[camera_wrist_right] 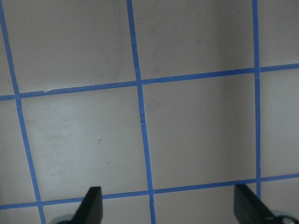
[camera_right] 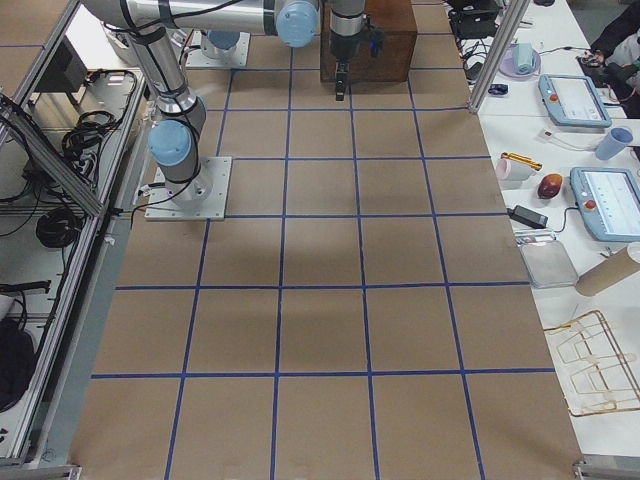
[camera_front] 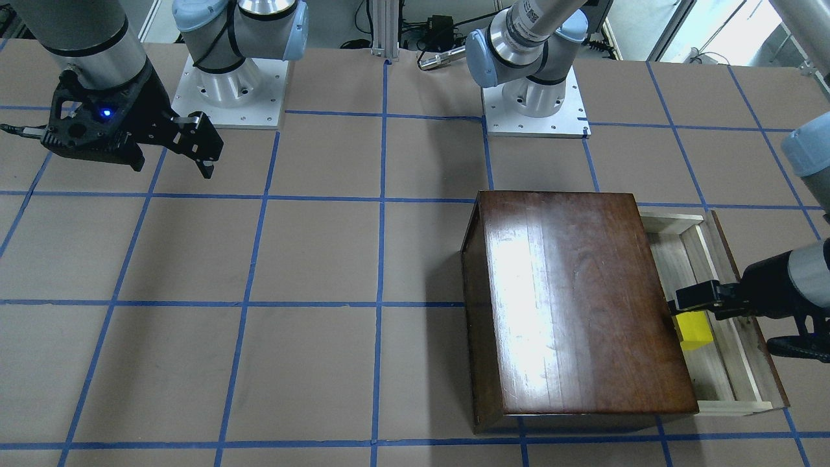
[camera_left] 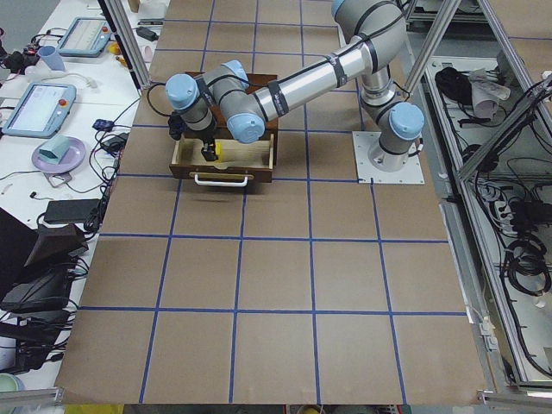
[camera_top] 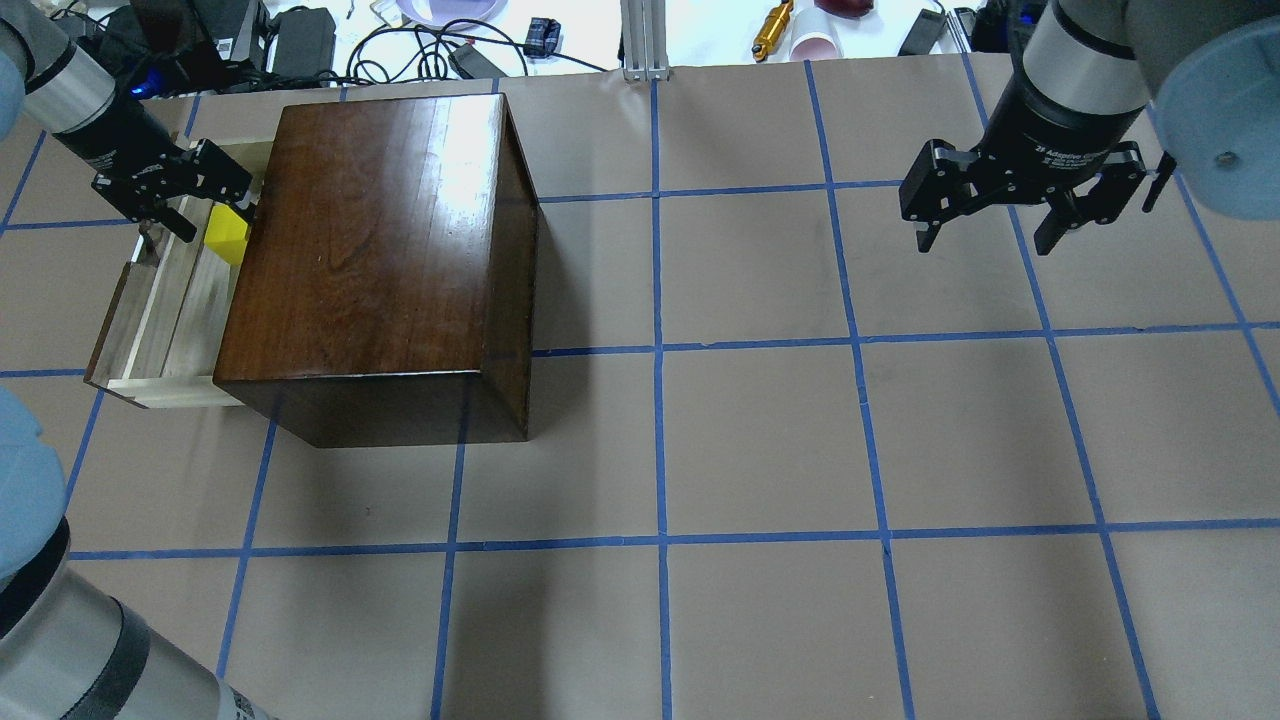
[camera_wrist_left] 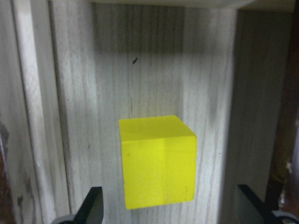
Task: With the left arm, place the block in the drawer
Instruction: 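Lower the cube into the drawer and open the left gripper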
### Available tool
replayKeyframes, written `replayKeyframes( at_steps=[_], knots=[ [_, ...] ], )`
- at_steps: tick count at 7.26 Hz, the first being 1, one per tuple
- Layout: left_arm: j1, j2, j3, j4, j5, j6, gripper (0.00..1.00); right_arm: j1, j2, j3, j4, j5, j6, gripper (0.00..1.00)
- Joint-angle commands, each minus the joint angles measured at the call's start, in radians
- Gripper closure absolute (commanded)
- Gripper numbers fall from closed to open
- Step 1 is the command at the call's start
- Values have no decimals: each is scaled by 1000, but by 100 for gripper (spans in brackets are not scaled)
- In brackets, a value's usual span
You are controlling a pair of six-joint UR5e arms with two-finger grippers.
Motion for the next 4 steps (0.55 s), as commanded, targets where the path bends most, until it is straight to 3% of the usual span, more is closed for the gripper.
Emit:
replayKeyframes(
  at_steps=[1, 3, 4],
  knots=[
    [-8, 46, 57, -97, 2, -68, 0, 0, 0, 2, 0, 0, 0, 0],
    [-29, 88, 119, -174, 35, -113, 0, 0, 0, 2, 0, 0, 0, 0],
    [-67, 122, 119, -171, 137, -144, 0, 0, 0, 2, 0, 0, 0, 0]
  ],
)
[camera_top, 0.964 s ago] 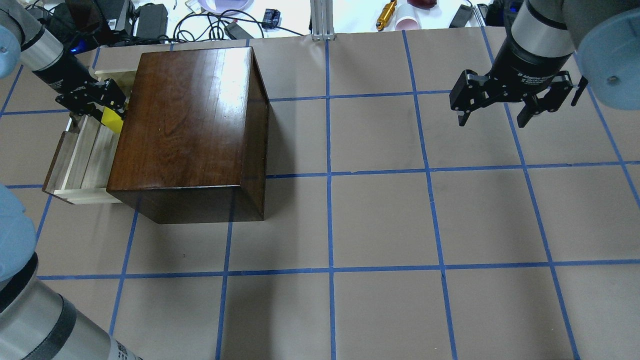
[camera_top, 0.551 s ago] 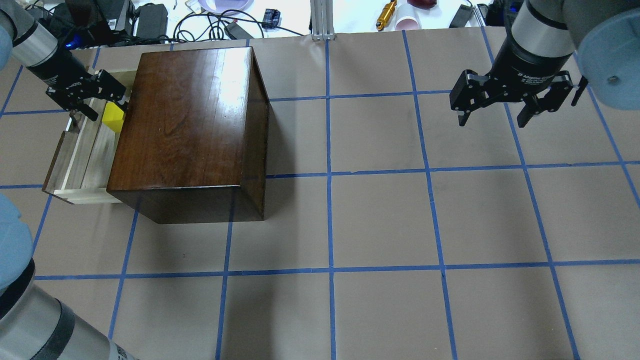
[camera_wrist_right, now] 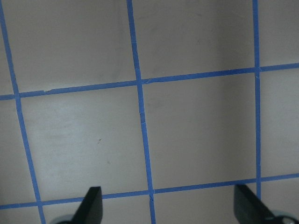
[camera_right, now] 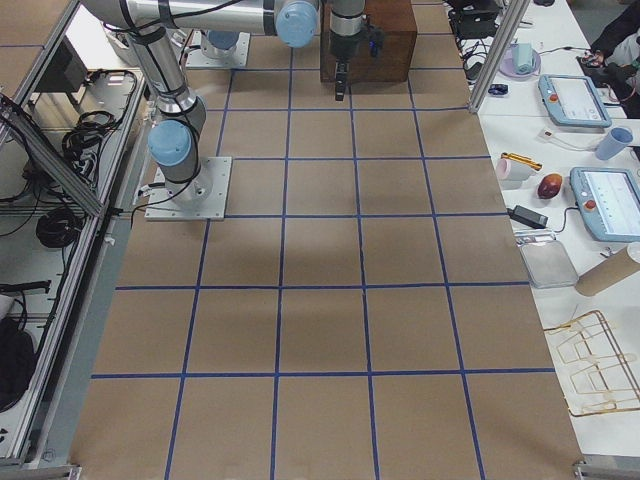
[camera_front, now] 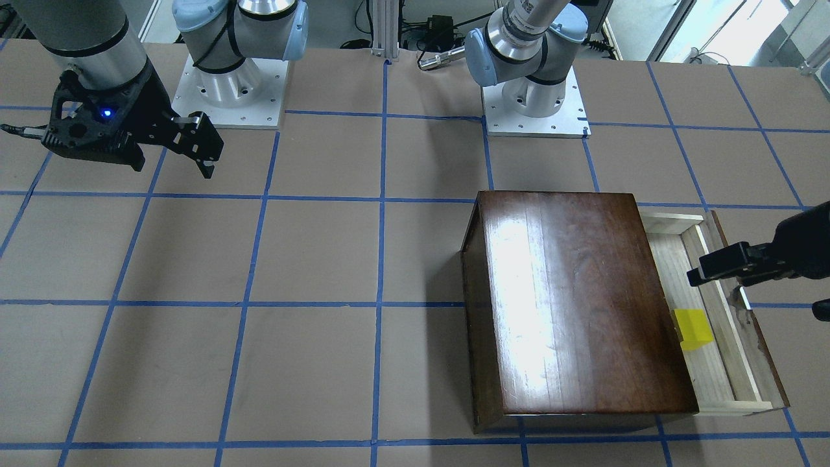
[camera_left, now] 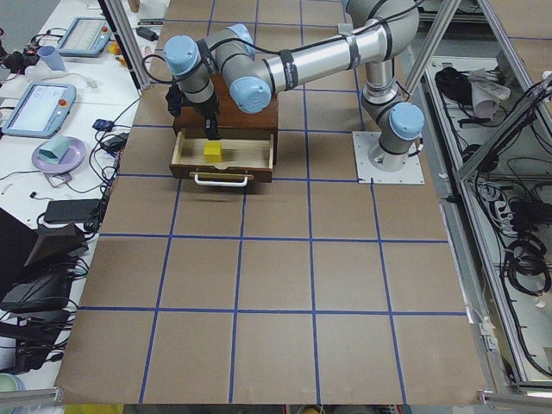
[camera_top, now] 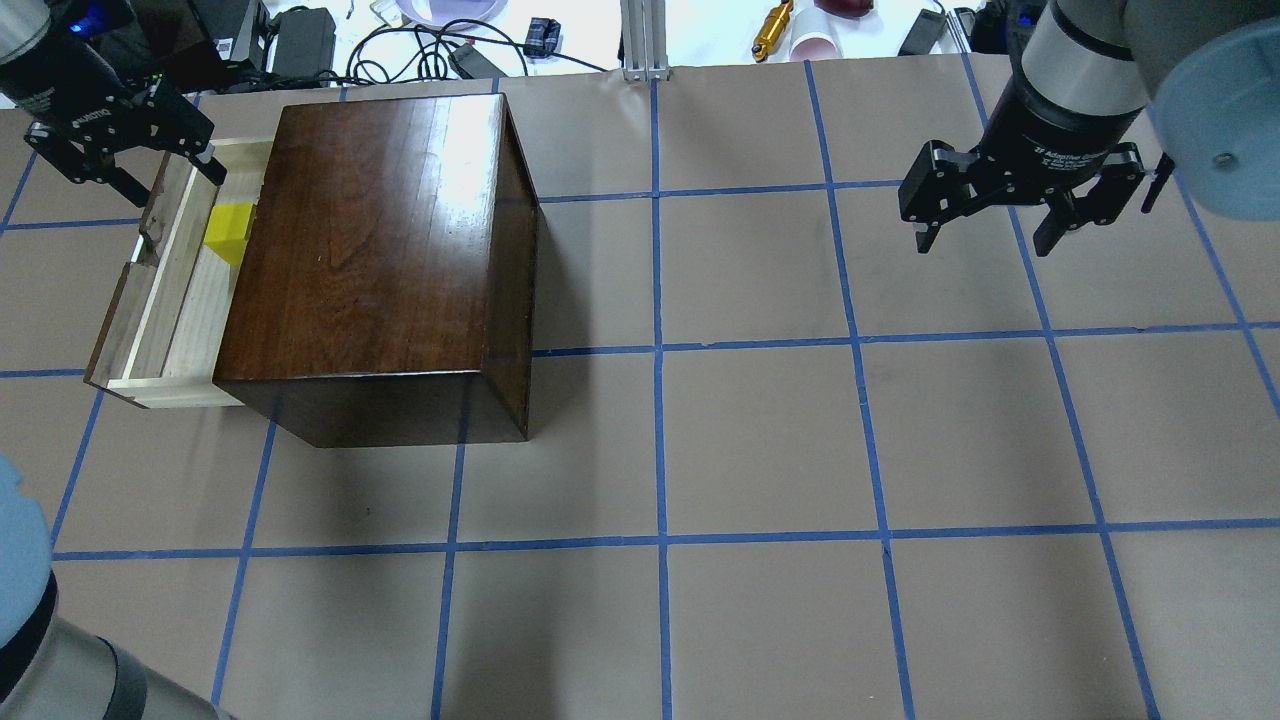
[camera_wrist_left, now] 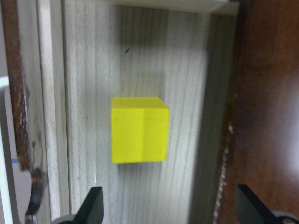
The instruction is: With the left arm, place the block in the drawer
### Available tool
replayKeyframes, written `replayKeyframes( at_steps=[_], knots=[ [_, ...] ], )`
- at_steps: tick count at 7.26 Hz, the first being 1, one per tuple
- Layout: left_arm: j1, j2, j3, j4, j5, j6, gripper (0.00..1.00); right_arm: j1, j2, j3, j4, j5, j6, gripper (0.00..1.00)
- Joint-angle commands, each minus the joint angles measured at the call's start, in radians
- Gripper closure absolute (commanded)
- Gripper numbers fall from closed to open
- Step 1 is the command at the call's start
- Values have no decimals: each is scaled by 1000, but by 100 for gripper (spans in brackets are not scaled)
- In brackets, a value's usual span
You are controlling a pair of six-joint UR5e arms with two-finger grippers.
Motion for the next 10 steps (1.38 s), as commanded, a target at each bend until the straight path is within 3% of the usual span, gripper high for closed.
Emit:
replayKeyframes(
  at_steps=[1, 4, 10],
  knots=[
    [-98, 70, 15, -5, 104, -129, 0, 0, 0, -1, 0, 0, 0, 0],
    [-235, 141, -5, -19, 108, -277, 0, 0, 0, -1, 0, 2, 0, 0],
    [-371, 175, -143, 3, 106, -279, 0, 0, 0, -1, 0, 0, 0, 0]
  ],
)
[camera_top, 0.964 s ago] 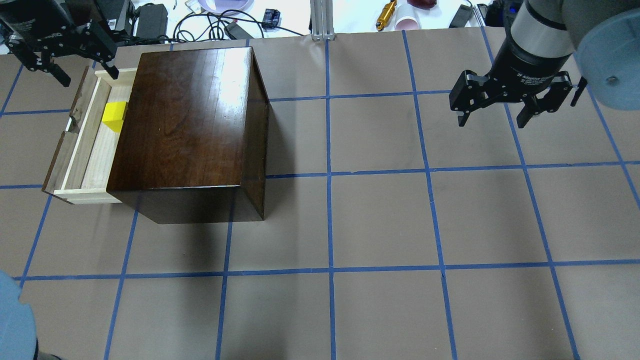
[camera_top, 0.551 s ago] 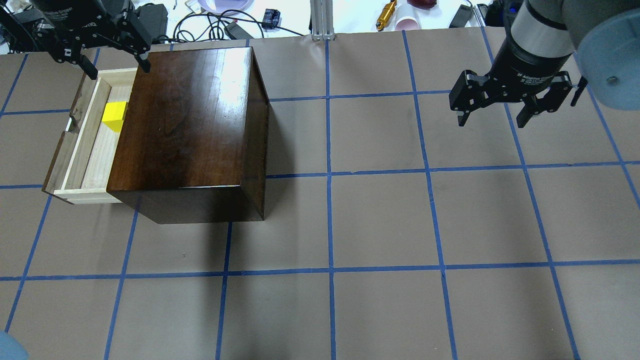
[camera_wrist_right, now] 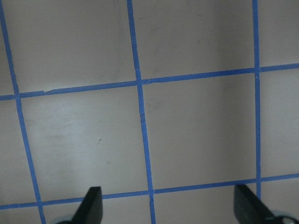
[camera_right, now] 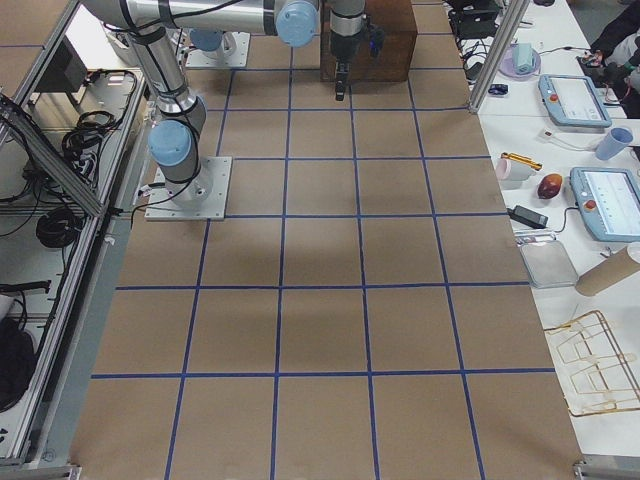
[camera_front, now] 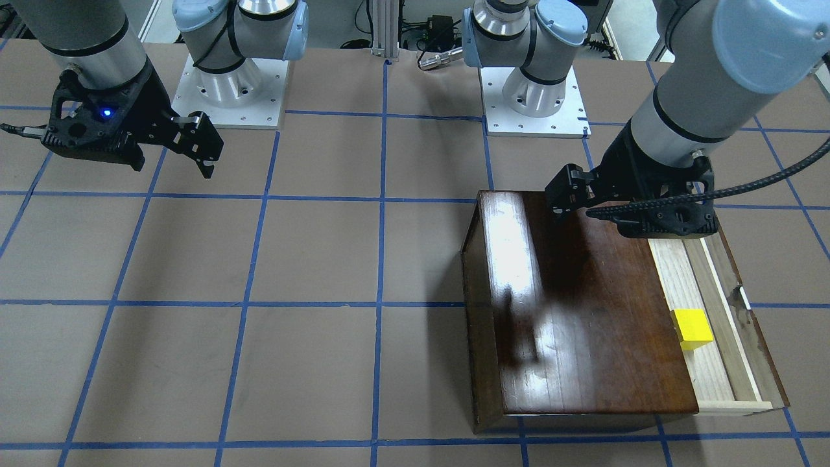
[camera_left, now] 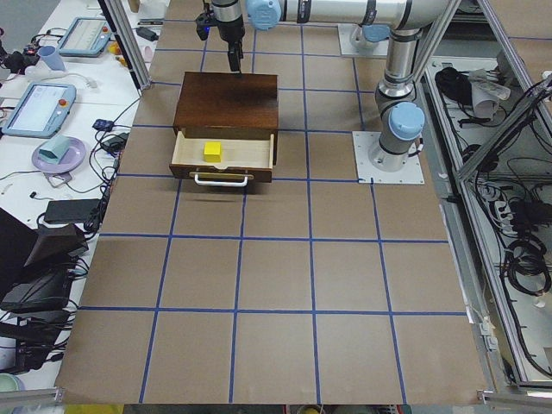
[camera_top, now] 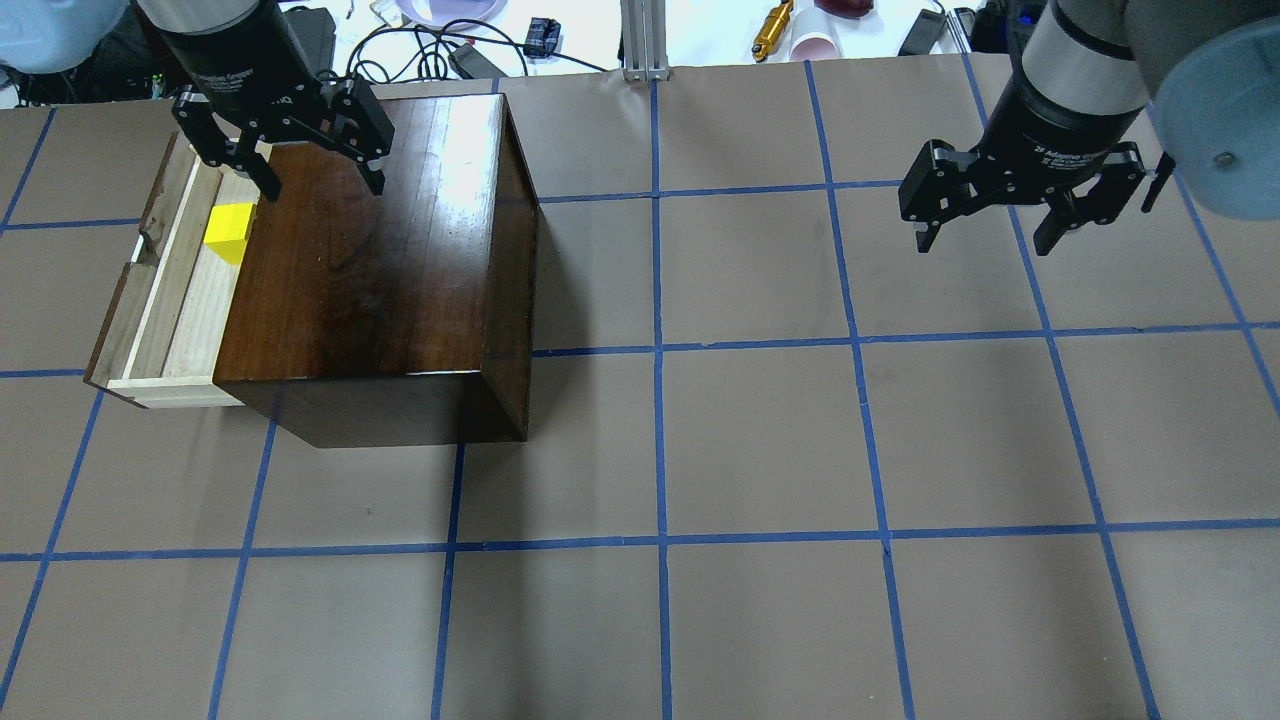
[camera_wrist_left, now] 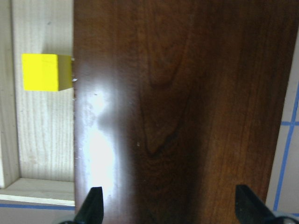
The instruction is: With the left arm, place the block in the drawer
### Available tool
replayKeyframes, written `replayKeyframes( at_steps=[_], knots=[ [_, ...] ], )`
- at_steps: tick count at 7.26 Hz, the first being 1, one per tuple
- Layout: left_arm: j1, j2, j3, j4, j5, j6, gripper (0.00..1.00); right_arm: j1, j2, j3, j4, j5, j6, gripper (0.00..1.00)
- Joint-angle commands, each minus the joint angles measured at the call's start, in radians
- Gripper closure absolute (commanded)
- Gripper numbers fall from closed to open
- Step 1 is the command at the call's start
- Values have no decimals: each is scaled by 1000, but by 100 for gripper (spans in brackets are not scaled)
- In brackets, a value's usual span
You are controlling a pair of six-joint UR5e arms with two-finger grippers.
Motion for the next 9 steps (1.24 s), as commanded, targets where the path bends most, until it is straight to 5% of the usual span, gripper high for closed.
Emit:
replayKeyframes(
  at_steps=[1, 9],
  knots=[
    [-24, 18, -34, 1, -5, 11, 0, 0, 0, 0, 0, 0, 0, 0],
    [-18, 44, -79, 7, -1, 14, 0, -2, 0, 0, 0, 0, 0, 0]
  ],
)
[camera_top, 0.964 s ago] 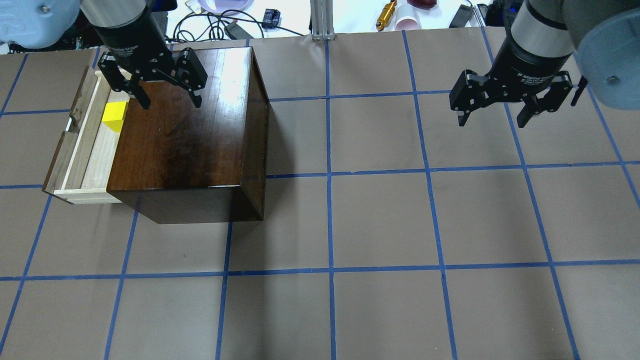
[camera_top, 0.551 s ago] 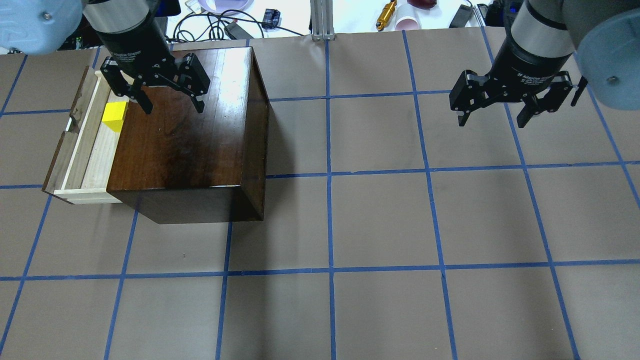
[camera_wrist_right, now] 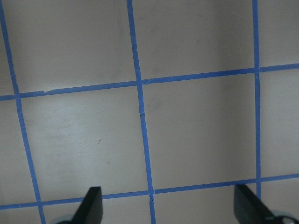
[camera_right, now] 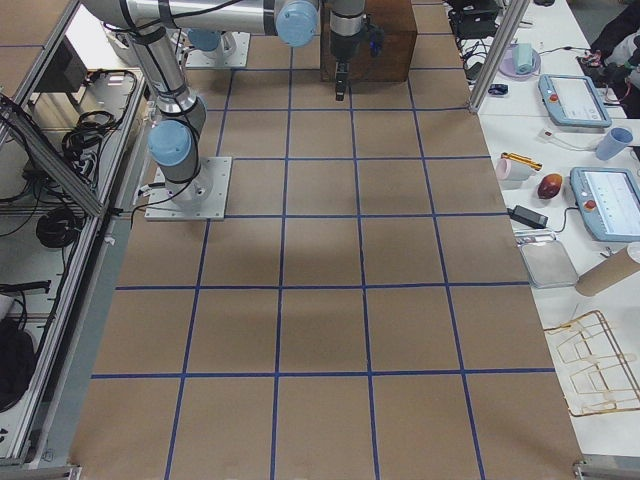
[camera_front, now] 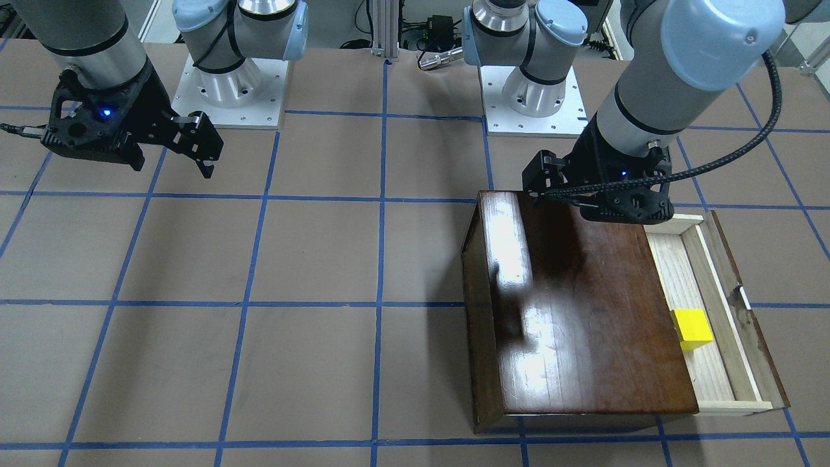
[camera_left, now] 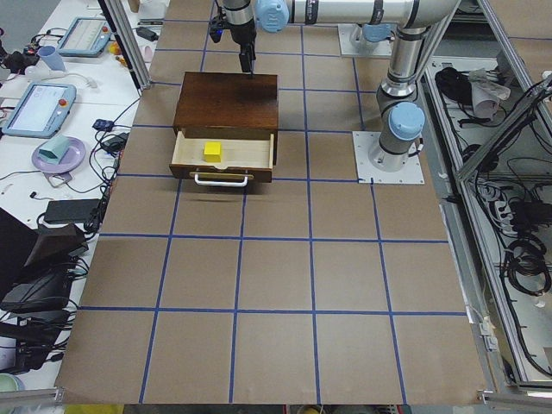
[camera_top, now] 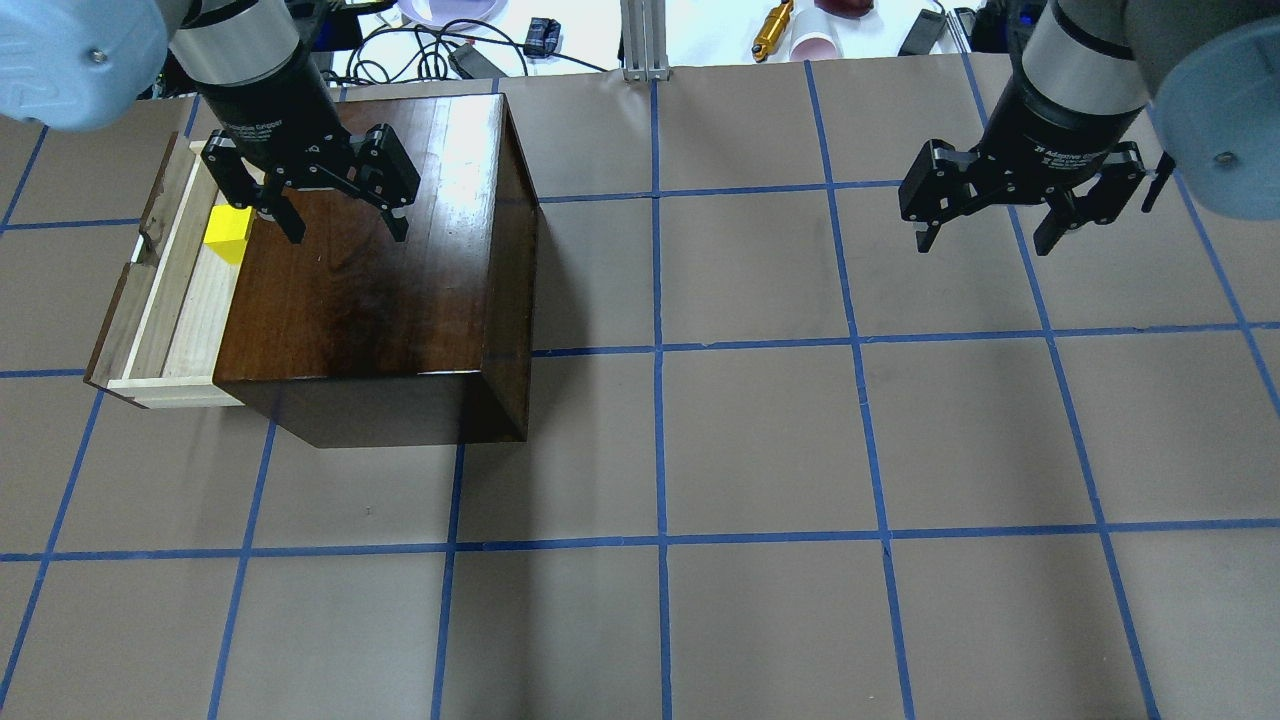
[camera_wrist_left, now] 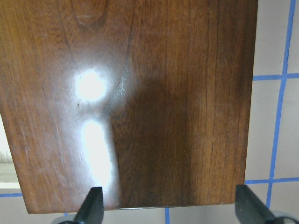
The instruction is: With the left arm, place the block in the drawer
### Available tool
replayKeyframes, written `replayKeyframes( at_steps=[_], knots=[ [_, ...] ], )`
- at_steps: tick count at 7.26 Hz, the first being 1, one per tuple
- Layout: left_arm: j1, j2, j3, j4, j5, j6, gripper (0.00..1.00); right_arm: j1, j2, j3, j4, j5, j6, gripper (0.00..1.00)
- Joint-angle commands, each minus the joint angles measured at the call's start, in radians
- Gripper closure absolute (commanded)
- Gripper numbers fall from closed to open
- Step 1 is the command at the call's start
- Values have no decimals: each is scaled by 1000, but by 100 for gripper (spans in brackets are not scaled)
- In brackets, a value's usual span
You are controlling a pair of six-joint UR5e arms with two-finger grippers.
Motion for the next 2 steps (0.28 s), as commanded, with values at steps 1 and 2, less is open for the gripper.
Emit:
replayKeyframes(
  at_steps=[1, 2],
  knots=[
    [7, 1, 1, 0, -1, 0, 0, 0, 0, 0, 0, 0, 0, 0],
    [8, 1, 1, 0, -1, 0, 0, 0, 0, 0, 0, 0, 0, 0]
  ],
)
